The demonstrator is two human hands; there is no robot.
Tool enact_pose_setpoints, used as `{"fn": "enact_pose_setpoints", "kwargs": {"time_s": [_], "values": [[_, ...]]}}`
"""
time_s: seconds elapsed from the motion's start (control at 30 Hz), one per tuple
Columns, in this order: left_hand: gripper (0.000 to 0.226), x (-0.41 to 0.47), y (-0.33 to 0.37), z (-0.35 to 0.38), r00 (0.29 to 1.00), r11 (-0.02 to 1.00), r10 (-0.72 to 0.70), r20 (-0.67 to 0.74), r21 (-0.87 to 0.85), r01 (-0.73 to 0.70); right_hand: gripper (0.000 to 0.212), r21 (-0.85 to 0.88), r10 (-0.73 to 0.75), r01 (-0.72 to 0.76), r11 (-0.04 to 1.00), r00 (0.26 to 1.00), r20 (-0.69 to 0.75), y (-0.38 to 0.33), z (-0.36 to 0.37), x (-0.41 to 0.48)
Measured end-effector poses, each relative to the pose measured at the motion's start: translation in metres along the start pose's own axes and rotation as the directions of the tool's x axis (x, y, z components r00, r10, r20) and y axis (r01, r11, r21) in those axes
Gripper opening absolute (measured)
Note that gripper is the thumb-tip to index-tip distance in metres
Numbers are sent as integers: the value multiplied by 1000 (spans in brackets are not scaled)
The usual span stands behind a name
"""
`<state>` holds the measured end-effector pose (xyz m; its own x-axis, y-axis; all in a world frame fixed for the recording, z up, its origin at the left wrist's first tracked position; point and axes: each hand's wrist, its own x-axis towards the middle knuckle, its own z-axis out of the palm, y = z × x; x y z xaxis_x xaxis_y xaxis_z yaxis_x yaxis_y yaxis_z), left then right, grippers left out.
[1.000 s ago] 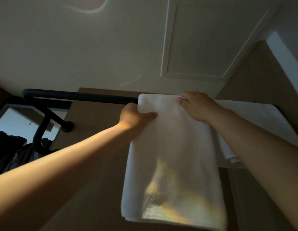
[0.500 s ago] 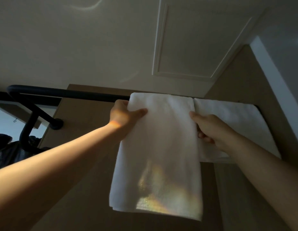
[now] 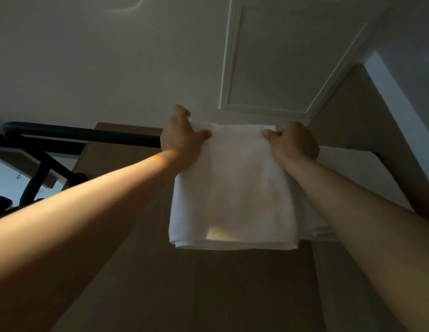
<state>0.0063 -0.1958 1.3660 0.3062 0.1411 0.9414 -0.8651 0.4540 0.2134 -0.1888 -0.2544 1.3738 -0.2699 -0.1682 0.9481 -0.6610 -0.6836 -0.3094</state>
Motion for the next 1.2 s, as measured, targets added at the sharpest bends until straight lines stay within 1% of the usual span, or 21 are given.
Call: {"fn": "enact_pose_setpoints", "kwargs": {"time_s": [0.07, 0.1, 0.17, 0.2, 0.33, 0.4, 0.47, 0.5, 0.57, 0.63, 0.7, 0.73, 0.8, 0.87, 0.93, 0.97, 1.0, 1.07, 1.1, 1.13, 1.2], "values": [[45, 5, 2, 5, 999, 985, 8, 32, 170, -13, 46, -104, -14, 12, 995, 1000, -23, -3, 5, 4], [41, 7, 2, 7, 999, 962, 28, 41, 270, -38, 42, -156, -48, 44, 987, 998, -26, -4, 7, 4], [43, 6, -1, 10, 995, 899, 77, 56, 428, -94, 32, -242, -162, 161, 957, 987, 15, -1, 12, 5], [48, 6, -4, 10, 994, 877, 80, 80, 468, -109, 32, -255, -201, 209, 944, 978, 60, 1, 13, 4], [67, 4, -15, 9, 986, 865, 44, 163, 488, -120, 53, -221, -185, 248, 943, 944, 272, 5, 8, 7], [69, 4, -16, 6, 981, 857, 43, 189, 498, -133, 66, -228, -165, 261, 938, 915, 367, 4, 4, 9], [67, 4, -15, 4, 970, 853, 3, 244, 505, -130, 73, -234, -154, 270, 934, 895, 418, 2, 1, 8], [66, 3, -14, 2, 967, 860, -4, 256, 495, -127, 73, -226, -159, 269, 936, 898, 411, 3, -1, 5], [66, -5, -11, -2, 974, 912, -6, 228, 401, -88, 65, -140, -193, 247, 959, 927, 321, 6, -5, -5], [62, -19, -10, -9, 987, 956, 79, 136, 269, -114, 58, -16, -233, 240, 971, 954, 187, 10, -10, -21], [61, -34, -13, -17, 981, 967, 182, 70, 170, -192, 49, 34, -243, 241, 970, 966, 89, 16, -14, -36], [59, -40, -16, -20, 977, 968, 205, 60, 136, -212, 43, 44, -234, 231, 972, 970, 67, 20, -17, -42], [50, -45, -24, -25, 983, 980, 158, 93, 106, -167, 35, 96, -203, 197, 976, 978, 55, 25, -22, -51], [38, -45, -30, -28, 985, 994, 44, 168, 89, -60, 37, 177, -175, 161, 971, 982, 70, 28, -27, -55], [47, -45, -32, -29, 967, 998, -54, 251, 45, 44, 47, 178, -130, 102, 979, 980, 152, 28, -30, -56], [49, -44, -32, -30, 954, 995, -96, 283, 6, 98, 48, 186, -83, 39, 982, 969, 234, 27, -31, -55], [46, -43, -32, -29, 946, 989, -127, 298, -36, 144, 46, 231, -21, -62, 971, 940, 341, 27, -30, -55], [37, -39, -29, -28, 948, 980, -151, 279, -80, 180, 36, 364, 72, -323, 873, 826, 559, 25, -29, -55], [34, -37, -28, -27, 955, 981, -148, 256, -83, 174, 33, 406, 76, -374, 834, 807, 586, 24, -27, -55], [31, -33, -27, -26, 964, 984, -137, 228, -81, 159, 31, 437, 59, -353, 827, 828, 558, 24, -26, -54], [31, -24, -22, -24, 980, 991, -102, 169, -66, 115, 34, 444, 16, -200, 873, 923, 384, 21, -23, -46]]}}
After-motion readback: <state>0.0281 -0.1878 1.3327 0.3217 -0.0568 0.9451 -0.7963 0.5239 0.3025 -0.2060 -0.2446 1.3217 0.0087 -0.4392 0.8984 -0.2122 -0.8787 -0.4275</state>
